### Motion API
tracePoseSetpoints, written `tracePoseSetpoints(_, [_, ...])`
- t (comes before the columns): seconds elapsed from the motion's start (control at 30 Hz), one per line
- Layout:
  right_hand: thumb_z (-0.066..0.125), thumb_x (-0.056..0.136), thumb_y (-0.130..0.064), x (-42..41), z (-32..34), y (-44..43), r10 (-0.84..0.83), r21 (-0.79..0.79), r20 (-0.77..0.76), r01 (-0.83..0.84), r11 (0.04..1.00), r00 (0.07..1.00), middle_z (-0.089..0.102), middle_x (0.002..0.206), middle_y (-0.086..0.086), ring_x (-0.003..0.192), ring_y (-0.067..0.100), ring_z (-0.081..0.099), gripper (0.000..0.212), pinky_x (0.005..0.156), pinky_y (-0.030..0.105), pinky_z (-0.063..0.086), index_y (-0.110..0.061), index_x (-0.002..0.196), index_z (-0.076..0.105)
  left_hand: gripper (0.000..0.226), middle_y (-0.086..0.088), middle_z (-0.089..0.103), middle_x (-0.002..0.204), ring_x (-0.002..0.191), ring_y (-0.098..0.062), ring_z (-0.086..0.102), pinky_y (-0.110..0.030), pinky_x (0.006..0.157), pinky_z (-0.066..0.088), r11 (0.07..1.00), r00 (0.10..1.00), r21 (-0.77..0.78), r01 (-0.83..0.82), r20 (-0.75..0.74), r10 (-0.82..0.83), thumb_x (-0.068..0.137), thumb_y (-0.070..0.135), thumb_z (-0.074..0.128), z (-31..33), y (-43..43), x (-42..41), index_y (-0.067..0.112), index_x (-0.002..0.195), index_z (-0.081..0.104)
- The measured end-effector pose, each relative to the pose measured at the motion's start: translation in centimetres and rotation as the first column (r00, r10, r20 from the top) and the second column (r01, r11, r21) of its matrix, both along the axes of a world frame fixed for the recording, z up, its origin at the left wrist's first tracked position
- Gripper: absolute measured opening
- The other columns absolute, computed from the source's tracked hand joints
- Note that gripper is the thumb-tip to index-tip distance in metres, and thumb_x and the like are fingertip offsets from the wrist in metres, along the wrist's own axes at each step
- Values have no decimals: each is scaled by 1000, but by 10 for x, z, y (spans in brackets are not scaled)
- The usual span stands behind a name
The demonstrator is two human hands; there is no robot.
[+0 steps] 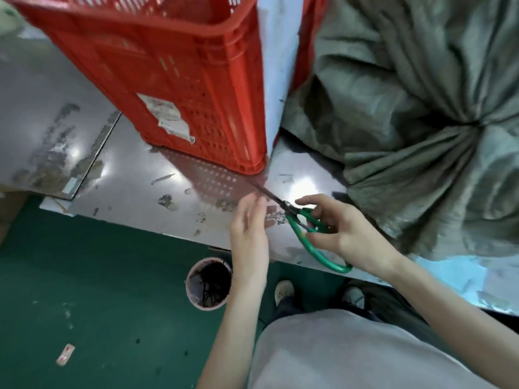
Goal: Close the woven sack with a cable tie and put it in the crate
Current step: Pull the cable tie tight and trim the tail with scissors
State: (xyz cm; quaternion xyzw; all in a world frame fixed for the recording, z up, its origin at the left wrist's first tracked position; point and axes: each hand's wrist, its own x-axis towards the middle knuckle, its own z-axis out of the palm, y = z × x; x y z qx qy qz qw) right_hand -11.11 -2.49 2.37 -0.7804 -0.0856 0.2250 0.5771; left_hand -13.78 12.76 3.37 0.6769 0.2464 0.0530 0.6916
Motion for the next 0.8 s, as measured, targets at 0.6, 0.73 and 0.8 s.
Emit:
tracePoseSetpoints(0.6, [76, 66, -16, -51, 44, -174, -575, 228, 156, 537, 812, 803, 67, 81, -7, 75, 19, 65, 36, 74, 37, 52, -22, 100, 65, 14, 0, 73, 88, 87, -12, 68, -28, 76, 52, 885, 805, 88, 457, 382, -454, 98, 18, 49, 48, -184, 30, 15, 102, 63])
tracePoseSetpoints(0.73, [80, 68, -3, -63, 33, -213, -706, 180, 177, 683, 708, 686, 67, 81, -11, 74, 13, 64, 38, 72, 31, 53, -22, 96, 65, 21, 3, 69, 110, 108, -6, 63, -23, 93, 48, 848, 766, 258, 463, 364, -529, 98, 19, 52, 32, -224, 32, 16, 118, 58])
tracePoseSetpoints(0.8, [79, 70, -1, -68, 26, -237, -768, 160, 194, 752, 639, 611, 68, 80, -13, 71, 9, 63, 35, 70, 25, 52, -21, 95, 65, 25, 1, 63, 119, 116, -9, 58, -27, 99, 46, 795, 732, 469, 385, 369, -572, 97, 22, 52, 20, -237, 37, 17, 121, 58])
